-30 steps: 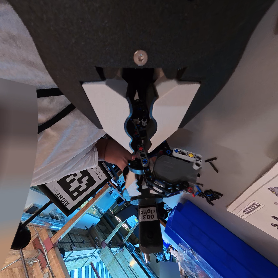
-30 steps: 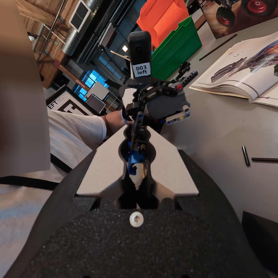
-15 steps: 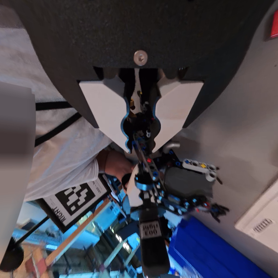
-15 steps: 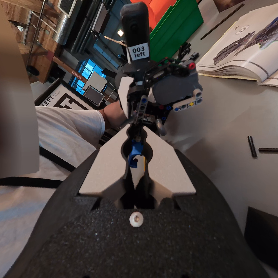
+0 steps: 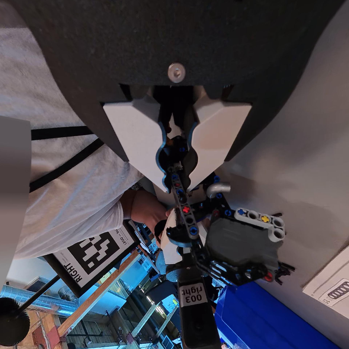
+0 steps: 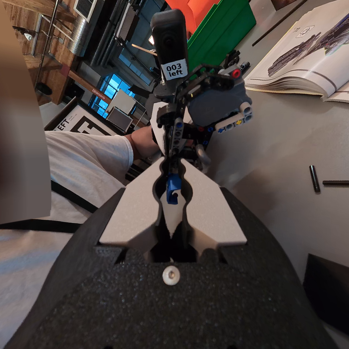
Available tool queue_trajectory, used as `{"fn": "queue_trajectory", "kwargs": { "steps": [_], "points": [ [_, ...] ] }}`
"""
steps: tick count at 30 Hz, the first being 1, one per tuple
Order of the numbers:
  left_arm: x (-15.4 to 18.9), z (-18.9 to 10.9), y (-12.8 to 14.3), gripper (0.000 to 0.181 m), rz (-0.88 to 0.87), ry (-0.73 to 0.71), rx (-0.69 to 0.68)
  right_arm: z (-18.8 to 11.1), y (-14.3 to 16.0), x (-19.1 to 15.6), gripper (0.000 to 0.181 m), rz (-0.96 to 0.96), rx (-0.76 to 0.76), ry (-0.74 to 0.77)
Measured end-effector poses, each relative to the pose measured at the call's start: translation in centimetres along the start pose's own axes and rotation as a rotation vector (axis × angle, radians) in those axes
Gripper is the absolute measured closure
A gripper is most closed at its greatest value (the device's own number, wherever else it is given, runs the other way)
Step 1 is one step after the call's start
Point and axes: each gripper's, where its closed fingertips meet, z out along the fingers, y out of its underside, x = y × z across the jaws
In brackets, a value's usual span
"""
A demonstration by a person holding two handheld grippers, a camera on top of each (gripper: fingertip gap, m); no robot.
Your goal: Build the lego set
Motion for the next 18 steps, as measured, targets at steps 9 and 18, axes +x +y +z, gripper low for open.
{"fn": "queue_trajectory", "kwargs": {
  "steps": [9,18],
  "points": [
    [-0.22,-0.10,0.04,0.174,-0.004,-0.006,-0.004,-0.08,0.55,0.28,0.175,-0.029,-0.034,0.019],
    [-0.20,0.16,-0.20,0.174,0.020,-0.029,0.027,-0.05,0.47,0.17,0.175,0.016,-0.013,-0.008]
  ]
}}
